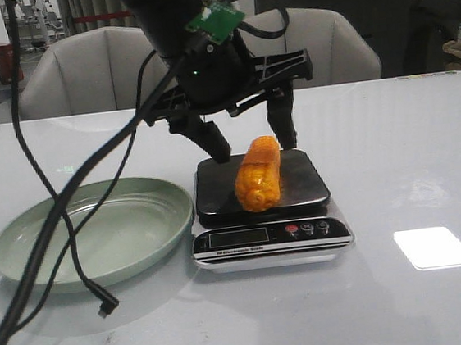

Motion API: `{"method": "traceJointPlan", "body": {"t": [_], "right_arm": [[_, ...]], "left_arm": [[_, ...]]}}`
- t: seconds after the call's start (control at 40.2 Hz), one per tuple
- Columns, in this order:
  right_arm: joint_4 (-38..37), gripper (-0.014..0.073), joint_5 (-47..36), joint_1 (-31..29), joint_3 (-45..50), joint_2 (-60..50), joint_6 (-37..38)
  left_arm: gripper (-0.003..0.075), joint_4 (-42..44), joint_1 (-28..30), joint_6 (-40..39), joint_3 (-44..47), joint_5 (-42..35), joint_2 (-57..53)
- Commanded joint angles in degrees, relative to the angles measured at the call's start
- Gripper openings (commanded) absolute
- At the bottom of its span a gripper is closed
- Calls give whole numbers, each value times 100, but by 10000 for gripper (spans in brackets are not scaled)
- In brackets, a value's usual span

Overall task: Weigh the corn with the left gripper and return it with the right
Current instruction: 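Lower the corn onto the scale and open the left gripper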

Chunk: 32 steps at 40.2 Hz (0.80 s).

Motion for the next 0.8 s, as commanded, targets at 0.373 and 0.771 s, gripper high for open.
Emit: {"method": "traceJointPlan", "body": {"t": [0.373, 0.771], "right_arm": [[-62, 178, -484, -34, 23, -114, -45], [-62, 178, -484, -34, 23, -114, -45]], "left_arm": [[552, 1075, -9, -38, 1253, -535, -2354], [552, 1610, -9, -38, 3346, -1481, -4792]]}}
